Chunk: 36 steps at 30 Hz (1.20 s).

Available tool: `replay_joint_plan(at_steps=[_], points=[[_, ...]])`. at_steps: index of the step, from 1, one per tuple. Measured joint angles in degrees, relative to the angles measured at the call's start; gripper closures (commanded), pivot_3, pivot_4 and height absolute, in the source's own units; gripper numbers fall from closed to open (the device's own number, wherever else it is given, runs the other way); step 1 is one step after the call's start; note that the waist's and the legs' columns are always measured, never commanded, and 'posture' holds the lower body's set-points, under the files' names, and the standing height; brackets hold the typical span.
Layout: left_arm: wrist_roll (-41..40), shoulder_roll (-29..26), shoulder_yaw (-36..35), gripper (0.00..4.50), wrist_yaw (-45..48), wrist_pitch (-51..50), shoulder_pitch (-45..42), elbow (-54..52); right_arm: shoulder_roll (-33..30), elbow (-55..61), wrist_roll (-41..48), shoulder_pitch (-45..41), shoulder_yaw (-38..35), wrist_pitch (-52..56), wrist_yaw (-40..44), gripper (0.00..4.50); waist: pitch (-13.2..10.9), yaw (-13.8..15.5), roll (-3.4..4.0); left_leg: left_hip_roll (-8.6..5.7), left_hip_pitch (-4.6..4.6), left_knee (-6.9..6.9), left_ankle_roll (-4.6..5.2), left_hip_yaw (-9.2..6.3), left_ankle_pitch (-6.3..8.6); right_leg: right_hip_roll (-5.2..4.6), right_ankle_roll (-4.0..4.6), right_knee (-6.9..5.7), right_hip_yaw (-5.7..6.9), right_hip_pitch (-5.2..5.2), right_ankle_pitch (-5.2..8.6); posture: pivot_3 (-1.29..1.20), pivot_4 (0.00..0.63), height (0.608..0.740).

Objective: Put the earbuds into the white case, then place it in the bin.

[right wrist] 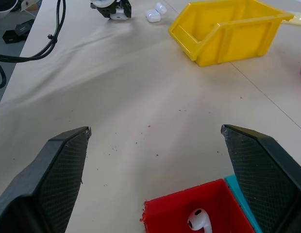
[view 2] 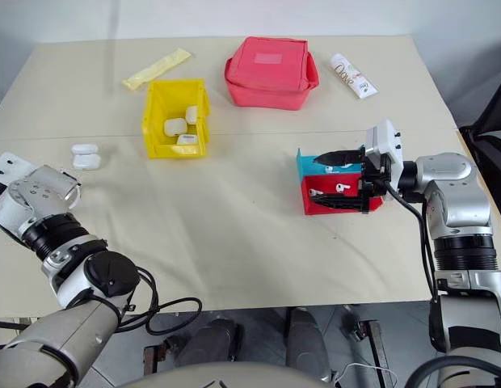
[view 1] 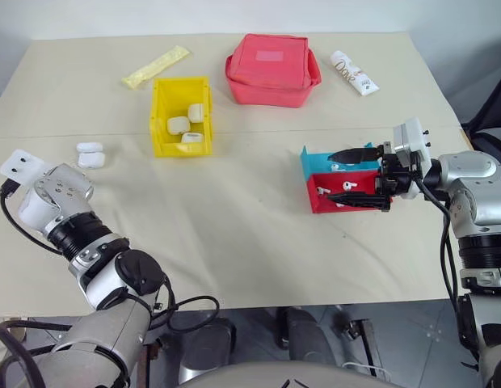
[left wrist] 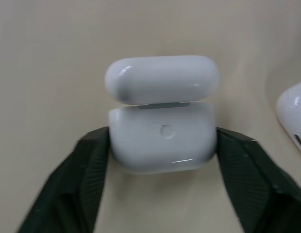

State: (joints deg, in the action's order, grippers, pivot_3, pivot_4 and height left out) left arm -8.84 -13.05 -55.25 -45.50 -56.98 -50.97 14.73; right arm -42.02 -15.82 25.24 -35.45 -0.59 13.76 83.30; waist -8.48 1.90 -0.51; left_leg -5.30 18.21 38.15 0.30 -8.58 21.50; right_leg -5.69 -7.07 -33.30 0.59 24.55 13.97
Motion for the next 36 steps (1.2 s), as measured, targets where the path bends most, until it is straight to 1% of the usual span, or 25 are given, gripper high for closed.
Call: replay_joint_plan(at_steps=[4,5,7,10,12,14,18,21,22,24,26,31,36], points=[[-0.07,-0.75,0.93,1.71,0.98,-0.27,0.51,0.29,-0.15,0.00,0.00,0.00,0.00,0.00,-0.28,0.00,0.00,-0.05,0.00,0.01,0.00,0.00,0.00,0.01,0.00,0.01,0.00,-0.03,-0.01,0.02,0.00,0.00,0.150,0.740],[-0.11,-1.39,2.67,1.71,2.66,-0.92,1.73,0.03,-0.26,0.00,0.01,0.00,-0.05,-0.01,-0.33,0.00,0.00,-0.10,0.00,0.01,-0.01,0.00,0.00,0.02,0.00,0.01,0.00,-0.05,-0.02,0.02,0.00,0.00,0.150,0.740],[-0.08,-3.05,7.37,1.71,7.23,-2.01,5.28,-1.51,-0.48,0.00,0.02,0.05,-0.52,-0.02,-0.42,0.00,0.00,-0.29,0.00,0.01,0.00,-0.01,0.00,0.05,0.00,0.01,0.00,-0.06,-0.04,0.05,0.00,0.00,0.150,0.740],[0.07,-6.79,16.96,1.71,16.92,-1.31,13.64,-8.02,-0.72,0.14,0.05,0.19,-1.90,-0.02,-0.77,0.00,0.00,-0.45,0.00,0.06,0.02,-0.03,0.00,0.06,0.00,0.01,0.02,-0.06,-0.06,0.08,0.01,0.00,0.150,0.740],[-0.18,-9.08,20.74,1.71,22.63,-0.01,17.66,-12.10,-1.16,0.37,0.05,0.61,-2.27,0.00,-1.02,0.00,0.00,-0.41,0.00,0.07,0.03,-0.02,0.00,0.06,0.01,0.01,0.03,-0.06,-0.05,0.08,0.01,0.00,0.150,0.740],[-1.44,-11.42,22.61,1.71,28.44,0.71,20.95,-16.13,-1.27,0.88,0.05,1.14,-2.35,0.01,-1.23,0.00,0.00,-0.38,0.00,0.06,0.02,-0.02,0.00,0.06,0.01,-0.01,0.03,-0.05,-0.07,0.07,0.01,0.00,0.150,0.740],[-4.37,-13.56,23.13,1.71,37.44,2.51,25.94,-20.65,-1.29,1.71,0.10,1.53,-2.46,0.05,-1.68,0.00,0.00,-0.34,0.01,0.06,0.02,-0.03,0.02,0.06,0.02,-0.01,0.03,-0.02,-0.07,0.06,0.02,0.00,0.150,0.740],[-6.77,-14.97,25.02,1.71,47.50,10.26,31.14,-23.39,-1.37,2.34,0.20,2.34,-2.71,0.21,-2.24,0.00,-0.01,-0.30,0.02,0.07,0.04,-0.03,0.02,0.04,0.02,-0.07,0.05,0.01,-0.08,0.04,0.03,0.00,0.150,0.740],[-7.78,-15.01,25.27,1.71,52.43,15.33,32.33,-23.44,-1.37,2.93,0.33,2.70,-2.86,0.38,-2.69,0.00,-0.02,-0.24,0.04,0.06,0.04,-0.03,0.03,0.05,0.02,-0.08,0.06,0.03,-0.06,0.03,0.03,0.00,0.150,0.740],[-11.55,-15.10,27.58,1.71,68.02,30.00,35.14,-23.63,-1.37,5.55,0.89,4.31,-4.03,1.33,-4.07,0.00,-0.02,-0.02,0.05,0.07,0.07,0.00,0.03,0.01,0.02,-0.42,0.08,0.10,-0.01,-0.02,0.04,0.00,0.150,0.740],[-14.51,-14.99,31.04,1.71,79.02,38.83,35.68,-23.46,-1.38,8.41,1.58,5.95,-4.83,2.15,-5.56,0.00,-0.03,0.13,0.08,0.04,0.08,0.01,0.06,0.01,0.00,-0.47,0.10,0.22,0.10,-0.06,0.00,0.00,0.150,0.740],[-17.97,-14.12,37.64,1.71,94.58,48.53,33.98,-18.28,-2.54,16.34,3.84,13.24,-8.08,5.39,-9.11,0.00,-0.02,0.14,0.14,0.05,0.08,-0.02,0.11,0.01,0.01,-0.44,0.08,0.27,0.10,-0.06,-0.03,0.00,0.150,0.740],[-18.05,-11.89,43.21,1.71,104.62,56.47,28.48,-10.42,-2.87,24.57,5.81,19.29,-12.03,7.70,-13.61,0.00,-0.02,0.33,0.13,0.04,0.08,0.00,0.14,0.03,0.01,-0.31,0.06,0.29,0.11,-0.07,-0.04,0.00,0.150,0.740]])
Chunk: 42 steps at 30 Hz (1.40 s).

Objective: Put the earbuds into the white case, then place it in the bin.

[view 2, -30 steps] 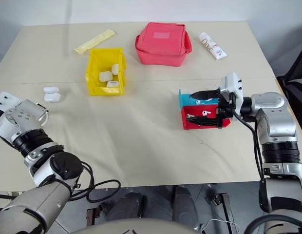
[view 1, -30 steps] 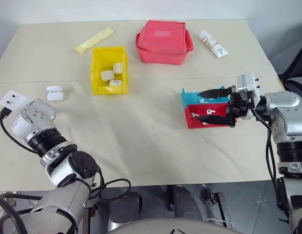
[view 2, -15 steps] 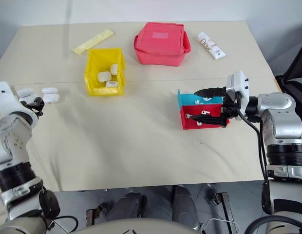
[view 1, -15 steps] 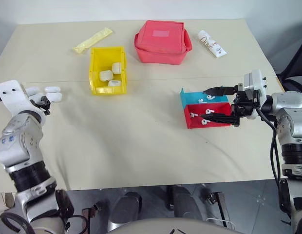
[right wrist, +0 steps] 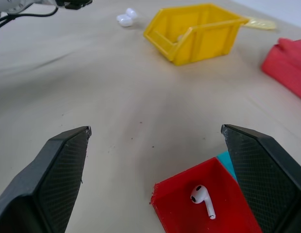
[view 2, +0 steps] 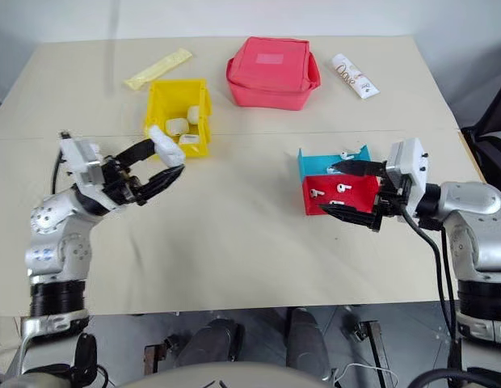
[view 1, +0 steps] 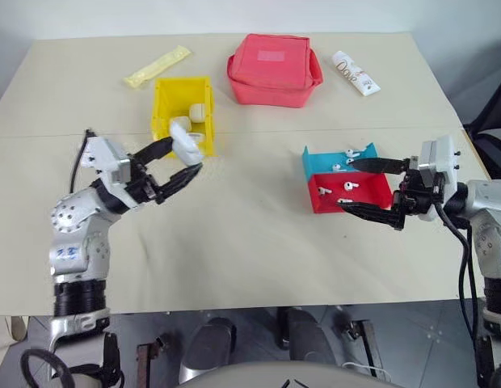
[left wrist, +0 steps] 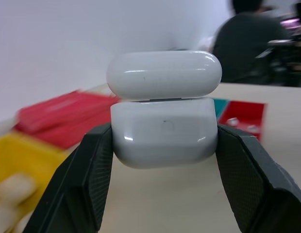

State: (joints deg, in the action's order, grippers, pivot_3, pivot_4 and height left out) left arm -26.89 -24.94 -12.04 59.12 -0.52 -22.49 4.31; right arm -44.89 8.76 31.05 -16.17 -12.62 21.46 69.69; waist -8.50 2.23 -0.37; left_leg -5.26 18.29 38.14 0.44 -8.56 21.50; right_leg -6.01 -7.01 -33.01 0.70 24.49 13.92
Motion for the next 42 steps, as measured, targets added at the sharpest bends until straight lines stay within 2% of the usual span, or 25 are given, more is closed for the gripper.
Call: replay_joint_plan(at_steps=[7,13,19,23,24,27,42], points=[[2.27,1.65,7.01,1.71,8.65,6.60,-4.85,10.76,0.01,12.13,3.85,8.30,-4.98,4.00,-7.50,0.00,0.00,0.39,-0.01,0.03,-0.02,-0.03,0.04,0.06,0.01,0.27,-0.03,0.02,-0.09,0.02,-0.02,0.00,0.150,0.740],[10.11,-3.72,16.78,1.71,12.32,-0.33,-7.59,12.73,0.02,19.65,6.65,16.68,-9.27,6.23,-11.59,0.00,0.00,0.82,-0.01,0.01,-0.01,-0.01,0.11,0.07,0.01,0.33,-0.08,0.02,-0.17,0.00,-0.05,0.00,0.150,0.740],[14.05,-9.20,21.71,1.71,16.25,-5.09,-9.09,12.44,0.01,21.43,8.03,19.26,-11.63,6.51,-13.33,0.00,-0.01,0.64,0.00,0.05,-0.04,-0.08,0.13,0.10,0.02,0.36,-0.08,0.05,-0.20,0.02,-0.06,0.00,0.150,0.740],[15.53,-10.96,23.22,1.71,18.09,-5.68,-9.09,12.41,-0.13,22.11,8.62,19.98,-12.61,6.53,-13.77,0.00,-0.01,0.67,0.01,0.04,-0.03,-0.07,0.14,0.10,0.02,0.35,-0.08,0.07,-0.20,0.00,-0.06,0.00,0.150,0.740],[16.05,-11.33,23.67,0.99,18.32,-5.68,-9.09,12.41,-0.23,22.31,8.70,20.12,-12.63,6.52,-13.77,0.00,-0.01,0.68,0.02,0.04,-0.03,-0.07,0.14,0.10,0.02,0.35,-0.08,0.07,-0.20,0.00,-0.06,0.00,0.150,0.740],[16.93,-12.03,24.36,0.12,19.39,-5.23,-9.10,12.41,-0.68,22.35,8.77,20.36,-12.64,6.53,-13.77,0.00,-0.01,0.83,0.01,0.02,-0.02,-0.05,0.16,0.10,0.02,0.33,-0.08,0.08,-0.20,-0.01,-0.06,0.00,0.150,0.740],[24.67,-12.39,30.12,0.04,19.93,-7.75,-14.95,10.06,-1.35,22.46,9.13,21.62,-12.66,6.47,-15.28,0.00,-0.02,0.86,0.01,0.01,0.00,-0.05,0.19,0.10,0.02,0.33,-0.09,0.09,-0.20,-0.01,-0.07,0.00,0.150,0.740]])
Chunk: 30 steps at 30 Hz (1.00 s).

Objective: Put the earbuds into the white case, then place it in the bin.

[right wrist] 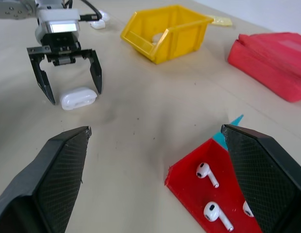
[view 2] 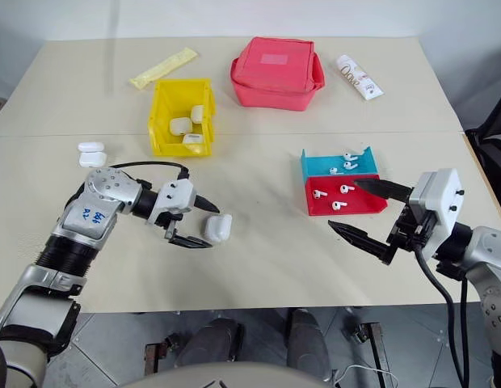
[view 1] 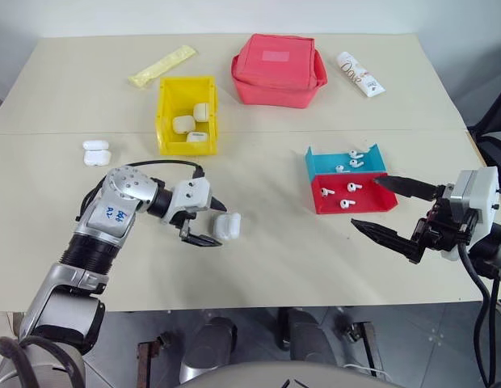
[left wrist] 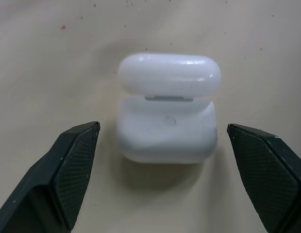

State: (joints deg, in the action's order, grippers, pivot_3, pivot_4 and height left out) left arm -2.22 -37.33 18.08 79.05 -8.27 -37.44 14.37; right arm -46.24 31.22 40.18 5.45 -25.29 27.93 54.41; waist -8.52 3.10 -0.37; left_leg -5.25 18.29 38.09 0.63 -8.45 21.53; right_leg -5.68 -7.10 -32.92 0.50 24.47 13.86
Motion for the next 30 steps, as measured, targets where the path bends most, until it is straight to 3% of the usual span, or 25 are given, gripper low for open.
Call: replay_joint_plan(at_steps=[18,30], points=[[7.79,-0.45,7.36,0.04,3.51,-4.24,-7.35,-1.03,0.09,2.12,0.24,3.68,-1.56,-0.59,-2.61,0.00,0.00,-0.04,0.00,0.00,-0.01,0.00,0.03,0.01,-0.01,0.03,-0.02,-0.01,-0.01,-0.01,-0.01,0.00,0.150,0.740],[14.01,-0.72,10.65,0.04,2.94,-12.06,-7.47,-10.77,0.17,2.08,0.20,3.84,-1.60,-1.60,-2.90,0.00,0.00,-0.01,-0.01,0.00,-0.01,0.01,0.04,0.02,-0.01,0.04,-0.02,-0.01,-0.03,-0.02,-0.01,0.00,0.150,0.740]])
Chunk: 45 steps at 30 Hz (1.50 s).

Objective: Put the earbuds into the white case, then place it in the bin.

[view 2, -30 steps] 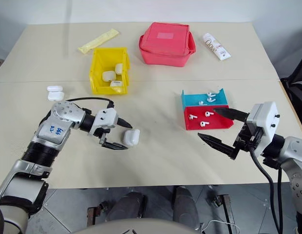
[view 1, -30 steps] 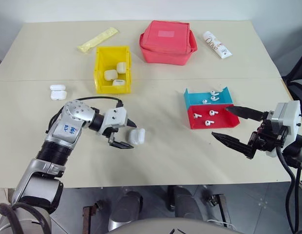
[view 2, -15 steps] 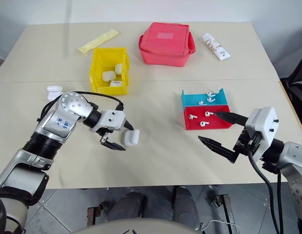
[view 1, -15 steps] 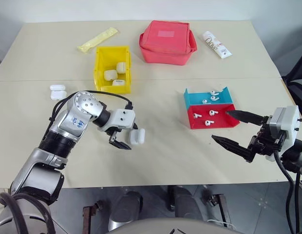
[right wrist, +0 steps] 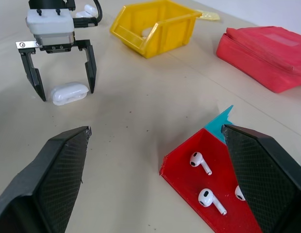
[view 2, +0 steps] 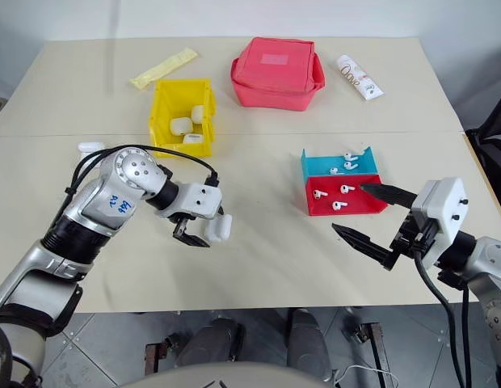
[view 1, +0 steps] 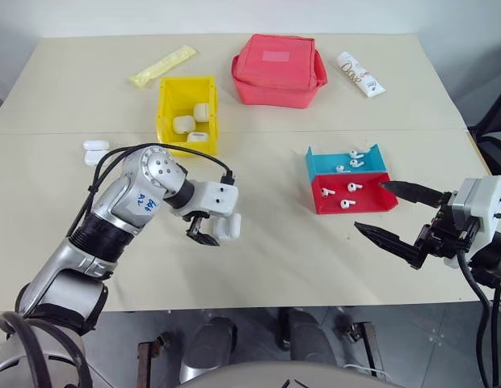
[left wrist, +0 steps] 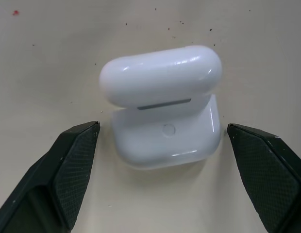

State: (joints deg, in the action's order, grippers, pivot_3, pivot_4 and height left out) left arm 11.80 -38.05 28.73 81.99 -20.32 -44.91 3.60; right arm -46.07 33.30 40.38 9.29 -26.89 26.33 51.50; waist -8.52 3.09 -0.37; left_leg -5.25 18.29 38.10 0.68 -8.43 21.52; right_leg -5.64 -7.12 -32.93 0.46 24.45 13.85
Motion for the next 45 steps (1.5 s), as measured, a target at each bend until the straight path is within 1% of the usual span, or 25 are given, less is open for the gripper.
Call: replay_joint_plan(at_steps=[3,4,5,8,9,16,19,22,24,26,28,29,31,34,38,41,45], points=[[0.81,0.10,0.66,0.04,-0.11,-1.50,-0.14,-1.06,0.00,-0.10,-0.02,-0.11,0.00,-0.09,0.01,0.00,0.00,0.02,0.00,-0.01,0.00,0.00,0.00,0.00,0.00,0.00,0.00,0.00,0.00,0.00,0.00,0.00,0.150,0.740],[1.11,0.15,0.92,0.45,-0.19,-1.75,-0.30,-1.16,0.00,-0.21,-0.03,-0.22,0.00,-0.13,0.02,0.00,0.00,0.04,0.00,-0.01,-0.01,0.01,0.00,0.00,0.00,0.00,0.00,0.00,0.00,-0.01,0.00,0.00,0.150,0.740],[1.54,0.22,1.21,0.63,-0.36,-1.90,-0.66,-1.17,0.00,-0.29,-0.04,-0.40,0.00,-0.14,0.03,0.00,0.00,0.05,0.00,-0.01,0.00,0.01,0.00,0.00,0.00,0.00,0.00,0.00,0.00,-0.01,0.00,0.00,0.150,0.740],[2.29,0.71,1.63,1.58,-0.87,-2.85,-1.22,-1.16,0.00,-0.67,-0.13,-1.00,0.00,-0.23,0.07,0.00,0.00,-0.01,0.00,0.00,0.00,0.00,0.00,0.00,0.00,0.00,0.00,0.00,0.00,0.00,0.00,0.00,0.150,0.740],[2.39,0.90,1.63,1.68,-1.07,-3.23,-1.26,-1.17,0.00,-0.86,-0.13,-1.01,0.00,-0.25,0.10,0.00,0.00,0.00,0.00,0.00,-0.01,0.00,0.00,0.00,0.00,0.00,0.00,0.00,0.00,-0.01,0.00,0.00,0.150,0.740],[1.24,1.07,0.85,1.68,-1.27,-6.49,-0.59,-1.92,-0.03,-1.97,-0.17,-1.22,0.00,-0.40,0.29,0.00,0.00,-0.01,0.00,-0.01,-0.01,0.01,0.01,0.00,-0.01,0.00,0.00,-0.01,-0.01,-0.01,0.00,0.00,0.150,0.740],[-3.45,2.06,-2.94,1.68,-2.17,-6.71,1.76,-1.04,-0.10,-2.45,-0.18,-1.33,-0.16,-0.59,0.53,0.00,0.00,-0.03,0.00,0.01,0.00,0.01,0.01,-0.01,-0.01,0.00,0.00,-0.02,-0.01,0.02,0.00,0.00,0.150,0.740],[-9.55,4.10,-7.66,1.68,-2.41,-3.66,3.67,-0.30,-0.26,-2.79,-0.19,-1.66,-0.40,-1.00,0.82,0.00,0.00,0.07,0.00,0.00,0.02,0.06,0.00,-0.03,-0.01,-0.03,0.00,0.00,0.00,0.00,0.00,0.00,0.150,0.740],[-16.66,7.94,-13.81,1.68,-2.22,0.33,6.21,0.45,-0.71,-3.60,-0.23,-2.23,-0.50,-1.19,1.28,0.00,0.01,0.06,0.02,-0.03,0.00,0.06,0.01,-0.01,0.00,-0.08,0.00,0.00,0.00,-0.01,0.00,0.00,0.150,0.740],[-23.33,12.30,-18.02,1.68,-1.92,4.22,8.92,1.66,-1.19,-4.60,-0.52,-3.26,-0.50,-1.21,1.60,0.00,0.00,0.02,0.01,-0.02,0.02,0.09,0.02,-0.02,0.00,-0.09,-0.01,0.02,0.03,-0.02,-0.01,0.00,0.150,0.740],[-27.33,15.68,-19.88,1.68,-2.14,6.82,10.78,2.14,-1.51,-4.94,-0.82,-3.82,-0.49,-1.26,1.89,0.00,0.00,0.03,0.01,0.01,0.02,0.09,0.00,-0.02,-0.01,-0.07,-0.01,0.02,0.04,0.00,-0.01,0.00,0.150,0.740],[-29.48,18.13,-21.95,1.68,-2.71,9.13,11.96,2.46,-1.77,-5.17,-0.84,-4.19,-0.49,-1.22,1.98,0.00,0.01,0.04,0.02,-0.01,0.00,0.08,0.00,0.00,-0.01,-0.08,-0.01,0.02,0.03,-0.01,-0.01,0.00,0.150,0.740],[-32.52,22.74,-23.70,1.68,-3.99,13.32,13.41,3.66,-2.43,-5.29,-0.84,-4.45,-0.49,-1.08,2.19,0.00,0.01,0.19,-0.01,-0.03,0.01,0.13,0.00,0.01,-0.01,-0.09,-0.02,0.08,0.04,-0.02,-0.02,0.00,0.150,0.740],[-33.40,26.01,-24.29,1.68,-5.33,19.32,14.88,6.20,-4.02,-5.32,-0.95,-3.93,-0.56,0.45,2.20,0.00,0.02,0.21,-0.01,-0.02,-0.01,0.13,0.00,0.05,-0.01,-0.07,-0.03,0.12,0.02,-0.02,-0.02,0.00,0.150,0.740],[-33.07,27.11,-24.14,1.68,-6.23,25.79,15.84,10.10,-7.46,-5.63,-2.35,-3.03,-0.76,4.07,1.20,0.00,0.02,0.21,-0.01,-0.02,-0.04,0.11,0.01,0.14,0.00,-0.05,-0.03,0.19,-0.04,-0.02,-0.02,0.00,0.150,0.740],[-32.45,28.15,-24.19,1.68,-7.06,30.37,16.02,13.66,-11.34,-5.65,-3.70,-1.00,-0.93,8.36,0.95,0.00,0.02,0.57,0.00,-0.04,-0.03,0.13,0.02,0.18,0.00,-0.06,-0.03,0.19,-0.07,0.00,-0.02,0.00,0.150,0.740],[-32.18,28.79,-24.46,1.68,-7.11,36.48,15.47,19.86,-13.86,-5.31,-5.67,1.99,-2.42,10.68,1.82,0.00,0.03,1.13,-0.01,-0.02,-0.03,0.14,0.03,0.27,0.01,-0.03,-0.07,0.25,-0.10,0.01,-0.07,0.00,0.150,0.740]])
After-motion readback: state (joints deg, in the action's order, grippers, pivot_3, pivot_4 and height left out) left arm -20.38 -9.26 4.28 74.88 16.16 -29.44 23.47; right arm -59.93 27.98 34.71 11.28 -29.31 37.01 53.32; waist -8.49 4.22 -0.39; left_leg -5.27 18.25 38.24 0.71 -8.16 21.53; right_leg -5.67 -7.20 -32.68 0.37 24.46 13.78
